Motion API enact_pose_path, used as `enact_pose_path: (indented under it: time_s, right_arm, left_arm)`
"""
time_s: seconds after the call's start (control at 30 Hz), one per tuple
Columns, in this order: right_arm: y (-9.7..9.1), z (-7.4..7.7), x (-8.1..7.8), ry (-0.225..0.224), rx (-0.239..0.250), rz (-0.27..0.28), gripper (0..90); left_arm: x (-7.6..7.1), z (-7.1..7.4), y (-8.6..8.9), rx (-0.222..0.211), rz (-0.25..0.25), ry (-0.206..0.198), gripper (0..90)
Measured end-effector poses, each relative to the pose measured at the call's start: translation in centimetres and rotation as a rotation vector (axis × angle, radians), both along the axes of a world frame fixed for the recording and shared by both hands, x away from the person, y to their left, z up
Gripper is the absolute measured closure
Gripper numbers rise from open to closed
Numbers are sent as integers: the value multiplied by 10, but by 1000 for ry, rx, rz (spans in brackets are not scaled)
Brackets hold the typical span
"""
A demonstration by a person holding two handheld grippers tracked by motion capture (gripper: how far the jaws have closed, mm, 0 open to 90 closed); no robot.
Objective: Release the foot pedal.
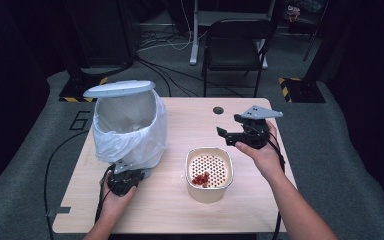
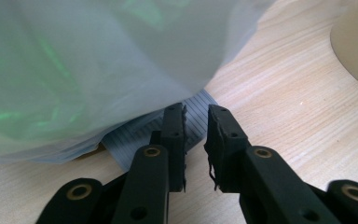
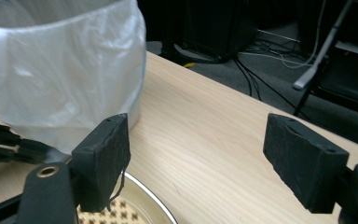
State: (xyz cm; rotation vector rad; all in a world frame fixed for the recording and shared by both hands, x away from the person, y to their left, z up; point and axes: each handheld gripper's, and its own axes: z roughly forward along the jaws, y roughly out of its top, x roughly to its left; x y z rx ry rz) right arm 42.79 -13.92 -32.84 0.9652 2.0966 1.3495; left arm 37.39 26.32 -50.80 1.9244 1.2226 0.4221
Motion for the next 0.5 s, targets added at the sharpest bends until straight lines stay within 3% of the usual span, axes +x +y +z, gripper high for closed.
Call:
enact_pose_path:
  time_s: [0.07,0.1,0.13,0.17,0.23,0.33,0.5]
  right_arm:
    - [-7,-11,-2,15,2,-18,224]
    - [-10,-16,-3,22,5,-28,224]
    - [-13,-20,-4,26,4,-36,224]
    - [-16,-24,-5,29,4,-46,224]
    - [-22,-31,-7,36,7,-67,225]
    - [-33,-41,-12,14,6,-113,229]
    - [-48,-61,-19,26,-5,-173,228]
  left_arm:
    - [-2,2,-1,-31,18,-5,745]
    - [2,5,7,46,-65,-45,733]
    - [-1,7,5,8,-28,-40,719]
    - [-2,7,5,-4,-22,-38,700]
    - [-2,8,7,24,-62,-40,647]
    - [-5,8,7,7,-55,-38,586]
    - [-10,11,9,-15,-35,-61,497]
